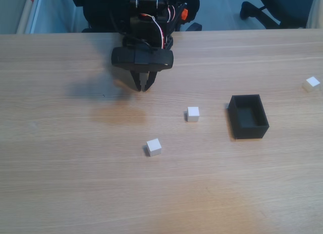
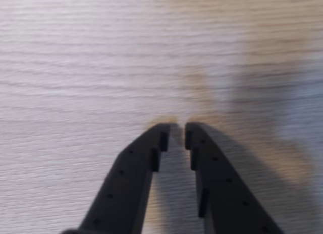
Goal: Pick blocks and place them in the box.
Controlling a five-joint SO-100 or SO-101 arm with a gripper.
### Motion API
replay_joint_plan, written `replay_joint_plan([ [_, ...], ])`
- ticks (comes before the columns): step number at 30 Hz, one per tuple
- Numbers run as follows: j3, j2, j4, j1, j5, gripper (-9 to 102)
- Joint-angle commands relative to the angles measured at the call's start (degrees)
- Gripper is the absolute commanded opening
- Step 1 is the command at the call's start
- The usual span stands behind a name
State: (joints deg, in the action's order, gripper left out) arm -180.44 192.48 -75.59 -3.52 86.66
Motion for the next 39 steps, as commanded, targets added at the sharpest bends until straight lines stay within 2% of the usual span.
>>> replay_joint_plan([
  [1, -1.0, -1.4, 1.8, 1.9, -1.1, 4],
  [17, 18.8, -24.1, 17.1, 16.1, -16.3, 16],
  [23, 25.8, -35.1, 21.3, 21.4, -18.3, 20],
  [28, 29.3, -42.9, 27.9, 24.6, -18.5, 21],
  [39, 29.1, -52.5, 39.3, 26.7, -20.3, 20],
])
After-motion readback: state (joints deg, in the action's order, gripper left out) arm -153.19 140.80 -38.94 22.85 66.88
